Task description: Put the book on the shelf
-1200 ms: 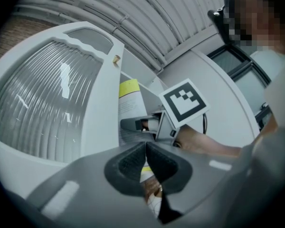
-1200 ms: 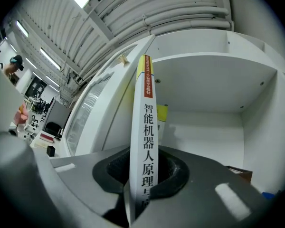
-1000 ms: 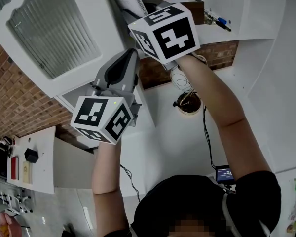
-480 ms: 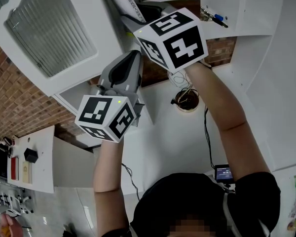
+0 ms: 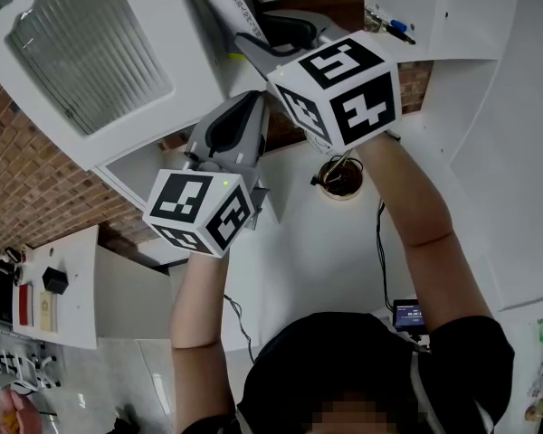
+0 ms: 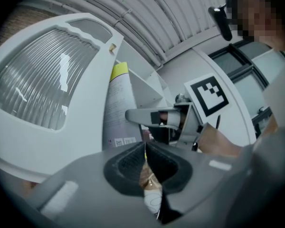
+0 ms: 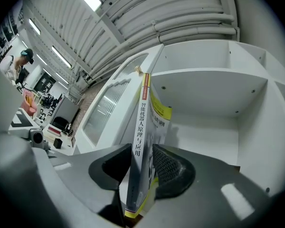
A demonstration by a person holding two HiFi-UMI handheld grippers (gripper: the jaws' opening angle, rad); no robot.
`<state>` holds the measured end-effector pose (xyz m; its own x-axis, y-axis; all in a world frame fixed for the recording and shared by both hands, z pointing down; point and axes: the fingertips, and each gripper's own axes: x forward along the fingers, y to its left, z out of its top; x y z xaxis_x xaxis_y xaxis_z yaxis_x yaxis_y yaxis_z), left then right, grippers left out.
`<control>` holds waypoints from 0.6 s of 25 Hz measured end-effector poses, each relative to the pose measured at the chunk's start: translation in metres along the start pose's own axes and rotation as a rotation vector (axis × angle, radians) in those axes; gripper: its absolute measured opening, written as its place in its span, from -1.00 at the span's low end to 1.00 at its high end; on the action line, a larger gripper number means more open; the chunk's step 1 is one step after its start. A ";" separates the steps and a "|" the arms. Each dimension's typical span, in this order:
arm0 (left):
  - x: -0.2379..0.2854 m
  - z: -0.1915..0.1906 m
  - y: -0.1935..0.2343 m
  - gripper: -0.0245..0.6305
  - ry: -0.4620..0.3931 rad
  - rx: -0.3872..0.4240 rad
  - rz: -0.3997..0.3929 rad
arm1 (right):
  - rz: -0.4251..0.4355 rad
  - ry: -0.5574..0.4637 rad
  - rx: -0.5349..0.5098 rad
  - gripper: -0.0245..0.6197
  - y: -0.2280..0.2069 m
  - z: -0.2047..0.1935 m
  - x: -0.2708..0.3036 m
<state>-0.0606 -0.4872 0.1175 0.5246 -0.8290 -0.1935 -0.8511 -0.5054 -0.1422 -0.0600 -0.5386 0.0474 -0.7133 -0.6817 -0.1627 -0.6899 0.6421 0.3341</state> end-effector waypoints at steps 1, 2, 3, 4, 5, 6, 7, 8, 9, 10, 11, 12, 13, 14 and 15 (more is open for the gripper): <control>-0.001 -0.001 0.000 -0.90 0.001 0.010 0.006 | 0.001 0.001 0.003 -0.48 0.001 -0.001 -0.002; -0.001 -0.002 0.000 -0.90 0.002 0.017 0.011 | 0.004 0.001 0.008 -0.51 0.002 -0.002 -0.003; -0.002 -0.002 0.000 -0.90 0.002 0.019 0.016 | 0.005 0.000 0.015 -0.60 0.003 -0.002 -0.004; -0.002 -0.003 0.001 -0.90 0.002 0.016 0.019 | 0.003 -0.002 0.020 -0.67 0.004 -0.002 -0.003; -0.002 -0.003 0.003 -0.90 0.003 0.012 0.022 | -0.001 -0.004 0.019 -0.68 0.005 -0.002 -0.002; -0.003 -0.003 0.004 -0.90 0.004 0.009 0.026 | -0.006 -0.005 0.015 -0.69 0.006 -0.001 -0.001; -0.003 -0.003 0.006 -0.90 0.004 0.006 0.029 | -0.011 -0.005 0.010 -0.69 0.007 -0.001 0.000; -0.003 -0.003 0.007 -0.90 0.005 0.004 0.033 | -0.015 -0.005 0.008 -0.69 0.008 0.000 0.001; -0.003 -0.003 0.008 -0.90 0.004 0.001 0.036 | -0.017 -0.006 0.010 -0.69 0.008 0.000 0.001; -0.004 -0.004 0.008 -0.90 0.004 -0.002 0.040 | -0.017 -0.005 0.015 -0.69 0.008 -0.001 0.002; -0.004 -0.006 0.008 -0.90 0.004 -0.006 0.041 | -0.017 -0.004 0.020 -0.69 0.008 -0.001 0.002; -0.004 -0.007 0.007 -0.90 0.006 -0.010 0.041 | -0.017 -0.001 0.022 -0.69 0.008 -0.002 0.003; -0.004 -0.009 0.006 -0.90 0.008 -0.014 0.041 | -0.017 0.004 0.022 -0.68 0.008 -0.002 0.004; -0.003 -0.010 0.005 -0.90 0.011 -0.016 0.040 | -0.016 0.010 0.022 -0.68 0.009 -0.002 0.006; -0.003 -0.011 0.004 -0.90 0.014 -0.017 0.041 | -0.014 0.014 0.024 -0.68 0.009 -0.002 0.007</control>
<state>-0.0657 -0.4896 0.1286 0.4895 -0.8521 -0.1853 -0.8719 -0.4752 -0.1180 -0.0709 -0.5390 0.0514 -0.7016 -0.6958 -0.1539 -0.7030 0.6404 0.3093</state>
